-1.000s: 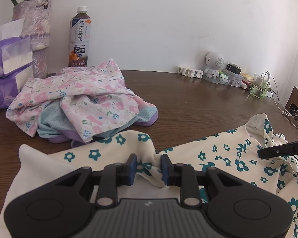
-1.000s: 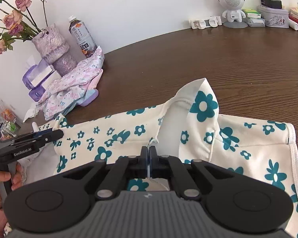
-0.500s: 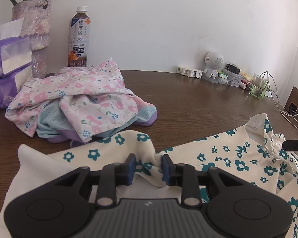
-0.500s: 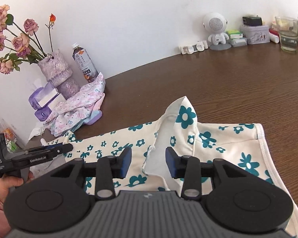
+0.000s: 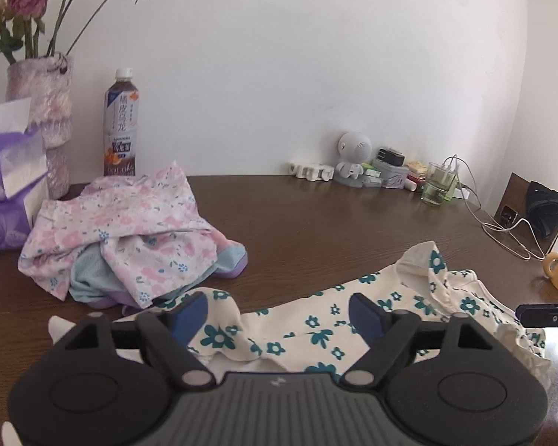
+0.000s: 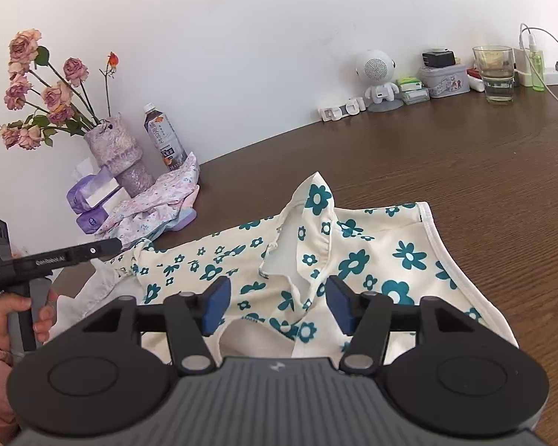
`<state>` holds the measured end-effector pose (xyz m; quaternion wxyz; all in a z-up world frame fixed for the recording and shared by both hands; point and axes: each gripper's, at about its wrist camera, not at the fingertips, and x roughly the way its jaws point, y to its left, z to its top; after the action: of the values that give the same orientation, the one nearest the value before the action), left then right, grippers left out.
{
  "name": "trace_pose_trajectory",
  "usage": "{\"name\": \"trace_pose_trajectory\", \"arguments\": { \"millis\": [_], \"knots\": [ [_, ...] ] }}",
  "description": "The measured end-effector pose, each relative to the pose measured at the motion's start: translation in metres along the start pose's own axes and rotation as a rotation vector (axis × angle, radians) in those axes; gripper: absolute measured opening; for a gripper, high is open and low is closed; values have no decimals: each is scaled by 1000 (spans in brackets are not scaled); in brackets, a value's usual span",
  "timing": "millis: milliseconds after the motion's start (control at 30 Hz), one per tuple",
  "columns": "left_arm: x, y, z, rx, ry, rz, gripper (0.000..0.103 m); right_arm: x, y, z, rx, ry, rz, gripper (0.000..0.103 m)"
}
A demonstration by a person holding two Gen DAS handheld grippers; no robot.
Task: Fold clothes
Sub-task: 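Open both grippers and release the cream flower shirt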
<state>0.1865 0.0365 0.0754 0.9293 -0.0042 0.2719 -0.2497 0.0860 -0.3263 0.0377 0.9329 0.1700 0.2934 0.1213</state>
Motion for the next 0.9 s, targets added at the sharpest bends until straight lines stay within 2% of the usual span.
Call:
{"name": "trace_pose_trajectory", "arguments": {
  "millis": [67,100,300,400,467,533,667,900],
  "knots": [
    [-16,-9,-9,11,18,-3,89,-10,2,-7,-10,-9,20,74],
    [-24,-13,-13,17,27,-4,90,-15,3,-11,-14,-13,29,76],
    [-71,-40,-39,51,81,-12,91,-35,9,-30,-49,-23,90,76],
    [-87,-49,-57,1,101,-14,91,-43,19,-39,-121,-16,110,66],
    [-96,-53,-70,-39,114,-17,91,-46,22,-44,-163,8,116,50],
    [-102,-55,-81,-67,135,-22,91,-48,23,-48,-206,37,119,44],
    [-111,-60,-98,-100,190,-29,90,-45,27,-51,-317,88,107,42],
    [-119,-71,-116,-76,255,-20,88,-20,36,-46,-531,228,84,42]
  ]
}}
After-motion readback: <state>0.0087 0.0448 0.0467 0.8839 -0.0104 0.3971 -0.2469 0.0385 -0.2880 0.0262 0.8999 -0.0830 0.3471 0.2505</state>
